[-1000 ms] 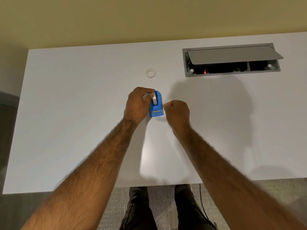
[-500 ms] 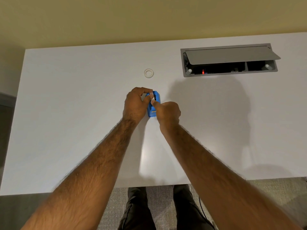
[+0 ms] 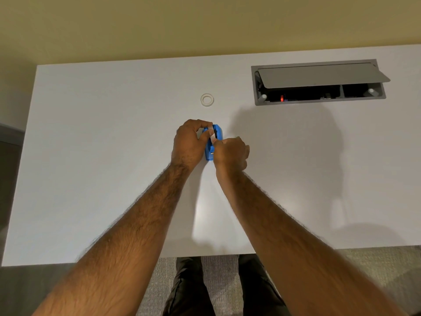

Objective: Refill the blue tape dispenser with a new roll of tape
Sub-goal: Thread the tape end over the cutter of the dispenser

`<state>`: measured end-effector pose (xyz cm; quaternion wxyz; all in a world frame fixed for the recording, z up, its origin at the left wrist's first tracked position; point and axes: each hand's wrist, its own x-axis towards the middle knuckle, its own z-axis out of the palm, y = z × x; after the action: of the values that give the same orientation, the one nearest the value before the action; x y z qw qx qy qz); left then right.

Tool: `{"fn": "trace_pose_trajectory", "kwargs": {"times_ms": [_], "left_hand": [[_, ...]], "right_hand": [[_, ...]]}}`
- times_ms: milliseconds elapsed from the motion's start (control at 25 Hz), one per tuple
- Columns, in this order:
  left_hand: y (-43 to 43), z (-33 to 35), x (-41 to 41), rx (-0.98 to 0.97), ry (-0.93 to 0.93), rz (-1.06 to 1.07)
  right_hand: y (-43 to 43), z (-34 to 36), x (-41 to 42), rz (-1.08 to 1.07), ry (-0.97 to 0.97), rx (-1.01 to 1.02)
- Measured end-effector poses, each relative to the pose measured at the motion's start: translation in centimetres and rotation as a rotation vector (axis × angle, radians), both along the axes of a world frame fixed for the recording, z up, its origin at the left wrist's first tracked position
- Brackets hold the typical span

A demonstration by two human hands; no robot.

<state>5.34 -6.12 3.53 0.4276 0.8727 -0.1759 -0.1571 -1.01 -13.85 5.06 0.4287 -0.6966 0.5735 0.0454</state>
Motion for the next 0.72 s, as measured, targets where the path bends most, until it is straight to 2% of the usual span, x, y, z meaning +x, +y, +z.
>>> {"fn": "trace_pose_trajectory", "kwargs": {"times_ms": [240, 440, 720], "left_hand": [[0.9, -0.1, 0.0, 0.056, -0.052, -0.108], [0.9, -0.3, -0.1, 0.101, -0.018, -0.105], [0.8, -0.3, 0.0, 0.113, -0.006, -0.11]], "right_hand": [[0.1, 0.4, 0.0, -0.019, -0.094, 0.045], [0.1, 0.2, -0.5, -0.023, -0.173, 0.043], [0.1, -0.4, -1.0, -0.026, -0.079, 0.001]]}}
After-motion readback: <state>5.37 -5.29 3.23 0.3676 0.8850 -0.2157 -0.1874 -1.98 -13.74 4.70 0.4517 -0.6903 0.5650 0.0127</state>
